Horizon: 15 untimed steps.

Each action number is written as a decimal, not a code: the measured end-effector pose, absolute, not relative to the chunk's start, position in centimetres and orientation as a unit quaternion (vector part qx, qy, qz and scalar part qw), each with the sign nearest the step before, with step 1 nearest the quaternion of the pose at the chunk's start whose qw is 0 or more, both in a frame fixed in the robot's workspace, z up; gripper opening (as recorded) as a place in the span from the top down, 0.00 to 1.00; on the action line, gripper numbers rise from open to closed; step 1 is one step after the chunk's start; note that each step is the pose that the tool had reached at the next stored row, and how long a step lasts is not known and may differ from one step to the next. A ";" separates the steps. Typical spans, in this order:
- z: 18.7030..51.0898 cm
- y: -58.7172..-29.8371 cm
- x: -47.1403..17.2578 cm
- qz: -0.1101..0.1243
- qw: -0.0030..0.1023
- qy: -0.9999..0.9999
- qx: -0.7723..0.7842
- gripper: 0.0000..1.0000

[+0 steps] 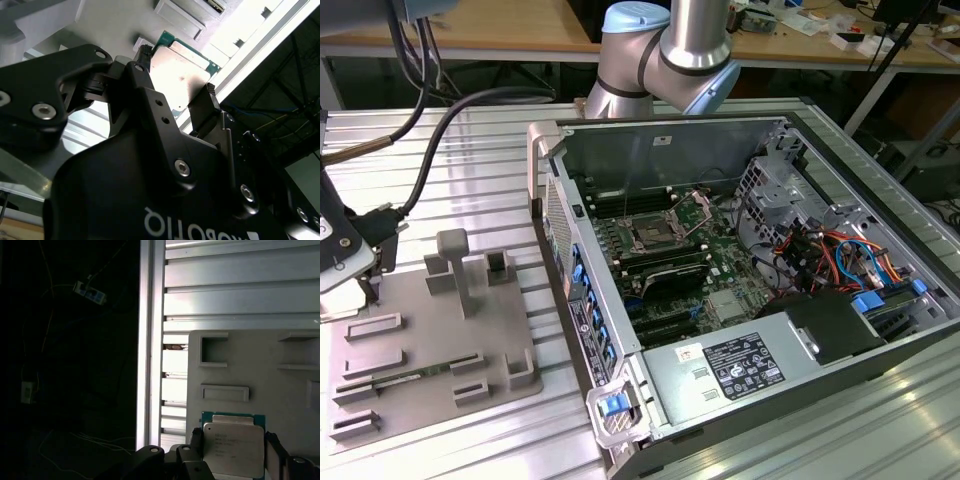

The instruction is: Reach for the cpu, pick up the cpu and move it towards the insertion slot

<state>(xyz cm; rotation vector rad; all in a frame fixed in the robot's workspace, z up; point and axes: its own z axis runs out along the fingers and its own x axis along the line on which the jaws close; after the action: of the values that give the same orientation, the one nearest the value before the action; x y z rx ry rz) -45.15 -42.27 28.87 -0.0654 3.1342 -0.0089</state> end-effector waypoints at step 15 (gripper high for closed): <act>29.2 -42.3 -45.1 -0.003 0.003 1.000 -0.021 0.45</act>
<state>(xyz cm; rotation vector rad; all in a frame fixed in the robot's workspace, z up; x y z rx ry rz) -45.15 -42.27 29.16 -0.0654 3.1341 -0.0092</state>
